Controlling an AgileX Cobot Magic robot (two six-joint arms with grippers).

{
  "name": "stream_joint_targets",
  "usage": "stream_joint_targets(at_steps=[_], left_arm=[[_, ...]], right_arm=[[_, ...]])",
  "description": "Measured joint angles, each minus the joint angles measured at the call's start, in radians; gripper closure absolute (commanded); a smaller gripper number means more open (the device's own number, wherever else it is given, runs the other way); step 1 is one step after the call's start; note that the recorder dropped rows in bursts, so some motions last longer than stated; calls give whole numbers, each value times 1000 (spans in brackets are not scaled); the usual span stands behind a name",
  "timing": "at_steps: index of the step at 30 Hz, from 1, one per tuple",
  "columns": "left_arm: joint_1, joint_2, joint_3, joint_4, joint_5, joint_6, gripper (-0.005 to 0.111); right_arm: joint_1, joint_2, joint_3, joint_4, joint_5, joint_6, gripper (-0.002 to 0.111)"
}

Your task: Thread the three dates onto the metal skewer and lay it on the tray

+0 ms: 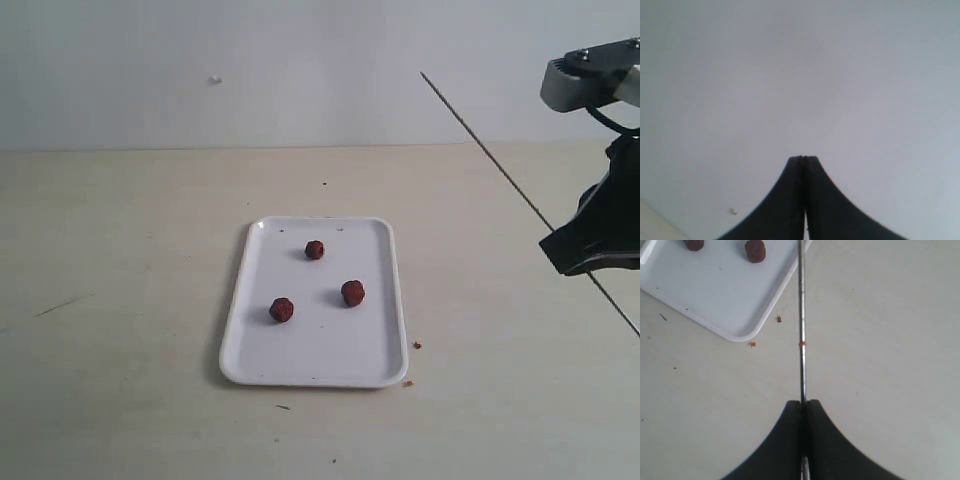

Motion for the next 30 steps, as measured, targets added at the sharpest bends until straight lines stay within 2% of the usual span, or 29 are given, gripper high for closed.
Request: stream_joint_targets(at_steps=[4,6,9,11,16,20,25,27,30], left_arm=[[0,149,-213,213,215,-9,107],[0,257,-294,259,308,25,107],[-4,421,-404,252,431,155,107],[-29,529,-462,177,509,266,107],[-141,839,-617,-42,700,629,107],[-248,1081,-755,-89,869,759,107],[-359,1345,-939,-100,1042,829,106],[-401,1449,-1023,-100,1083,836,101],[-466,1592,-1134,-100,1124,865,84]], right_arm=[[0,0,0,0,-25,17,108],[0,0,0,0,-43,25,108],[0,0,0,4,-59,31,108],[0,0,0,18,-59,36,108],[0,0,0,72,-127,38,108],[0,0,0,77,-180,17,108],[0,16,-2,82,-224,-43,108],[0,45,-2,81,-266,-55,108],[0,116,-4,71,-331,-64,108]])
